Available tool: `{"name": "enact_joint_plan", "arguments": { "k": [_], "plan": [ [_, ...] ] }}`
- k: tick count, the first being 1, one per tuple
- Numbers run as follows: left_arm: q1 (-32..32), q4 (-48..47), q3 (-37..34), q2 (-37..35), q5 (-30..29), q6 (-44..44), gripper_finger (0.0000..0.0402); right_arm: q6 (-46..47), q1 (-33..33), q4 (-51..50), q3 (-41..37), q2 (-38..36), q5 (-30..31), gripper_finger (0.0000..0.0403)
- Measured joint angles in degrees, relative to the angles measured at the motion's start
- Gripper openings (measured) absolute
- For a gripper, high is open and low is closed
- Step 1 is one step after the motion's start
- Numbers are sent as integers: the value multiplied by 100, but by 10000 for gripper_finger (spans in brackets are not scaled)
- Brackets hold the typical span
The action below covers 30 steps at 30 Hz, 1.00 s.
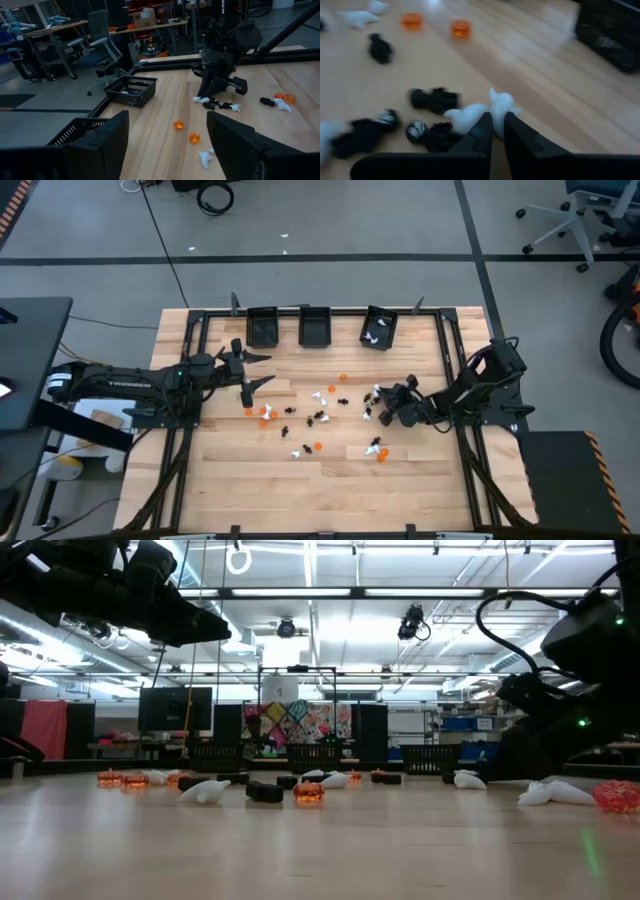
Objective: Sort Halloween decoration
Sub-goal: Put the white ghost toy into the right black basket
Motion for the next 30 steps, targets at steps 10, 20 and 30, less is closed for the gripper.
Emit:
{"name": "enact_joint_plan", "arguments": {
  "k": [10,20,30],
  "plan": [
    [0,-4,0,1,0,4,254,-1047,-431,-330,667,0,1,47],
    [0,-17,0,1,0,13,254,-2321,-1191,-852,1564,-92,301,47],
    [0,-146,0,1,-2,17,254,-2666,-2314,-2477,1911,-1462,-107,47]
  ]
}}
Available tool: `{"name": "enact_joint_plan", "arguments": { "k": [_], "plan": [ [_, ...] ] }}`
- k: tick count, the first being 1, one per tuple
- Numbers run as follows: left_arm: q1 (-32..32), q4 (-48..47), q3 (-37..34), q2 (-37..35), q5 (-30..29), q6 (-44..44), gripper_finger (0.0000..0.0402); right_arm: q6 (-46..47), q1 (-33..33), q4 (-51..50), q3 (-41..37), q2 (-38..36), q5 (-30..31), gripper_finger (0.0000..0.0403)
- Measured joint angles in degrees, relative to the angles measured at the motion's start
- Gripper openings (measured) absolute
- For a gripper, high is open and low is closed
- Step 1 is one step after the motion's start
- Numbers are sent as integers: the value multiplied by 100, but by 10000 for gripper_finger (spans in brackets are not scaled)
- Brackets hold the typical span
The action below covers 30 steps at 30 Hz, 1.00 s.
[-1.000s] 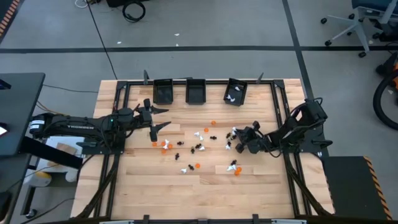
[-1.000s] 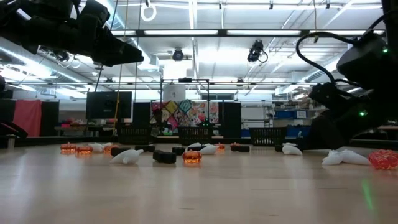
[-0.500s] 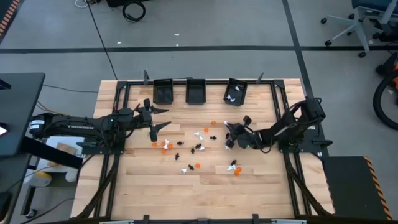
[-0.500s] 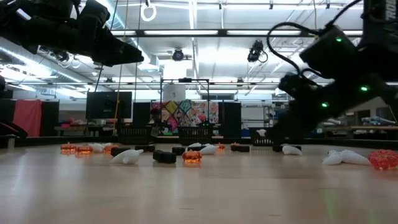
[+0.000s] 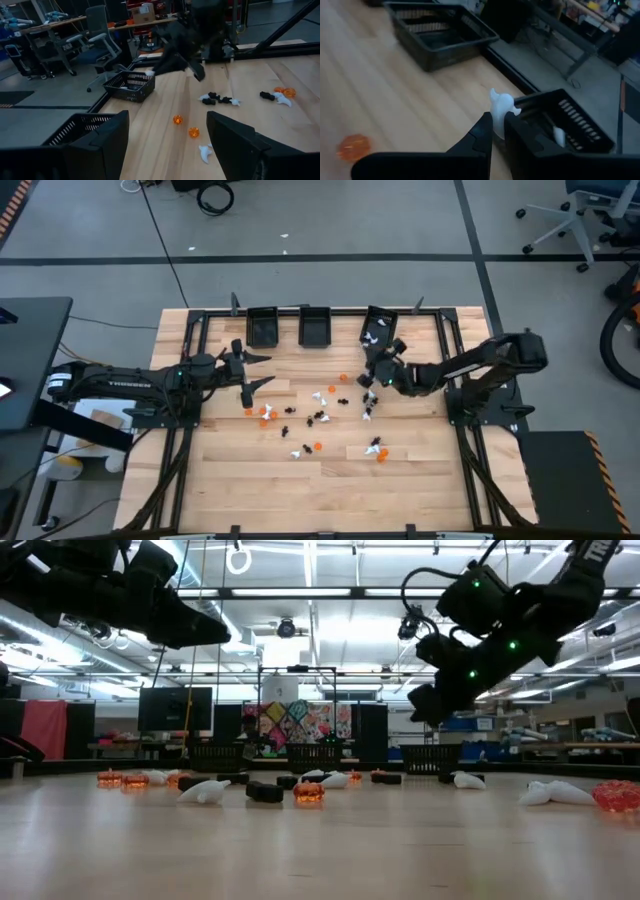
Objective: Sort Halloween decoration
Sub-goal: Put the white ghost toy into the right black basket, then put the black skeleton toy into the black middle basket
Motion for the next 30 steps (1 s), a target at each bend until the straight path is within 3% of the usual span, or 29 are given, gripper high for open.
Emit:
{"name": "enact_joint_plan", "arguments": {
  "k": [5,10,15,24,30],
  "plan": [
    [0,-20,0,1,2,88,254,216,-965,-568,0,-412,-786,47],
    [0,-20,0,-1,0,88,254,539,-1888,-607,0,-422,-1971,47],
    [0,-18,0,0,0,88,254,758,-2401,-850,-2,-416,-2738,61],
    [1,-14,1,0,1,88,254,730,-2344,-889,-2,-507,-2937,115],
    [-2,2,0,-1,2,83,254,686,-1437,-813,-73,-1038,-2556,127]
  ]
}}
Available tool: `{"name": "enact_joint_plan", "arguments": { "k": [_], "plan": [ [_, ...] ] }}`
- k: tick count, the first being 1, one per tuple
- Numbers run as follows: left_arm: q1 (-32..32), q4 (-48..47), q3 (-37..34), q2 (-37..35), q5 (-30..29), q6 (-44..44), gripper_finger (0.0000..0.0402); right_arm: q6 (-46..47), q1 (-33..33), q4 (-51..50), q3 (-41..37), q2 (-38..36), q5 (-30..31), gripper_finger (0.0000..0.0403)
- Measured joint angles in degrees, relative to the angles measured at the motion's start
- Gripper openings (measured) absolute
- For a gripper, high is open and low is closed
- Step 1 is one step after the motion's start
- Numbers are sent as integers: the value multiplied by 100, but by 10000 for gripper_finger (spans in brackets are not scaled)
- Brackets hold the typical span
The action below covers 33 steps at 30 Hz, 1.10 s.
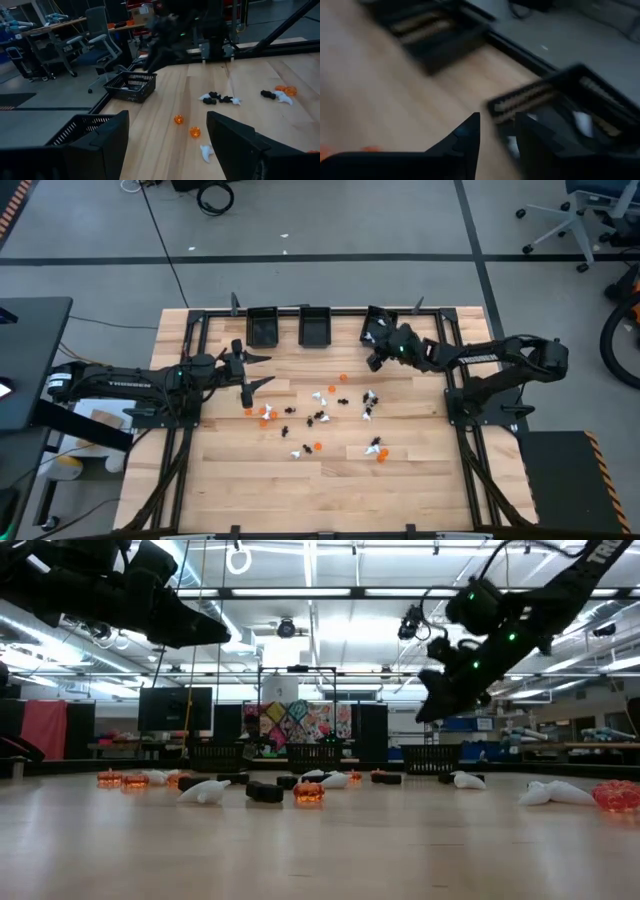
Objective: Sort Halloween decoration
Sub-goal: Put the black skeleton toy into the black middle basket
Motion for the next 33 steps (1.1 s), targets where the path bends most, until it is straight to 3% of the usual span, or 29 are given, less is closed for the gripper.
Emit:
{"name": "enact_joint_plan", "arguments": {
  "k": [7,13,17,23,28,33],
  "plan": [
    [-11,-49,0,4,340,-1,254,503,1628,12,-315,-202,535,128],
    [-11,151,2,169,609,-103,254,1041,2450,-298,-412,-200,582,128],
    [-11,408,2,545,610,-129,254,1578,2808,-558,-581,-161,583,143],
    [-11,1093,0,1177,610,-119,254,2062,3251,-873,-616,-22,894,198],
    [-11,1400,0,1605,610,-76,254,2269,3341,-847,-616,481,1223,241],
    [-11,1519,0,1829,610,-11,254,2478,3344,-464,-606,994,1067,252]
  ]
}}
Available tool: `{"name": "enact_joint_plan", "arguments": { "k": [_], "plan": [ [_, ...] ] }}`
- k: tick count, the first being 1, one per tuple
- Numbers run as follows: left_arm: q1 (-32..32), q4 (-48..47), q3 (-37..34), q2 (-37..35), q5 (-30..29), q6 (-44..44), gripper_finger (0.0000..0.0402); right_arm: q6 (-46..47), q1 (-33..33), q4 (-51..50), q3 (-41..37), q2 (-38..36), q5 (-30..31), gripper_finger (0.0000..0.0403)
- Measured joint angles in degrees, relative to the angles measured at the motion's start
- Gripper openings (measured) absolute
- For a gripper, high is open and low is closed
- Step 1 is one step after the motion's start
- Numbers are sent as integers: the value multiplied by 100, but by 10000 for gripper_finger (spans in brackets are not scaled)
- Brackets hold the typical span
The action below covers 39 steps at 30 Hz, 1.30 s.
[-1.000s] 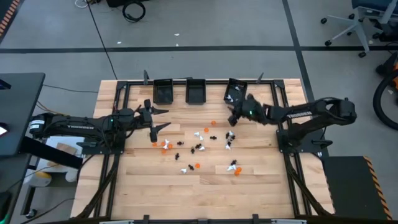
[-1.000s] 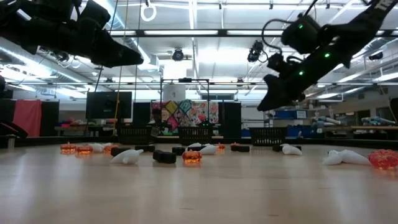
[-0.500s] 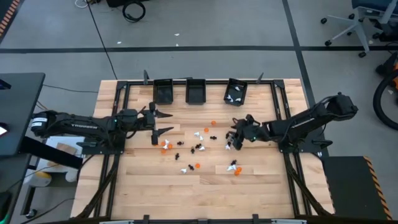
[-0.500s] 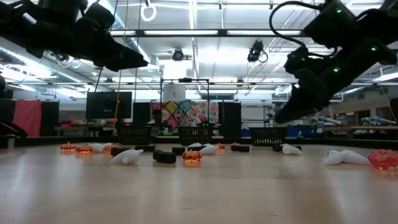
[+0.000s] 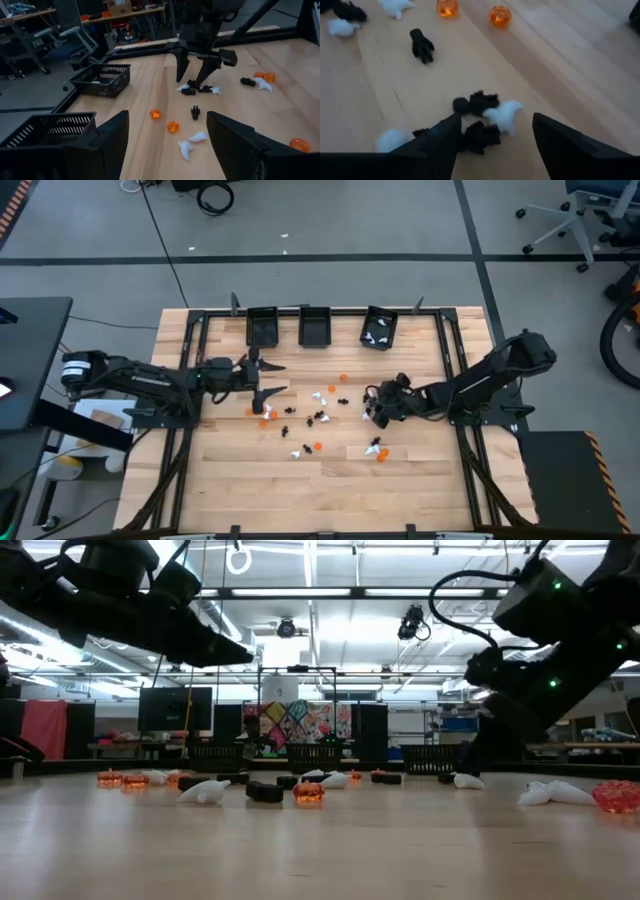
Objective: Sort Halloween decoration
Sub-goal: Put the black skeleton toy into the black middle basket
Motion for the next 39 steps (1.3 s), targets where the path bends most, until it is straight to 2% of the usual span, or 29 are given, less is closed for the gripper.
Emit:
{"name": "enact_joint_plan", "arguments": {
  "k": [8,14,24,32,39],
  "plan": [
    [2,4,0,9,0,33,254,595,253,-73,1,168,-323,239],
    [2,4,0,9,-1,33,254,654,409,-116,-5,174,-111,220],
    [2,-1,0,9,-2,31,254,415,409,1,-10,210,38,157],
    [2,-2,0,6,-2,59,254,195,354,502,-12,496,113,99],
    [4,-4,0,5,-2,151,254,35,355,452,1,415,100,61]
  ]
}}
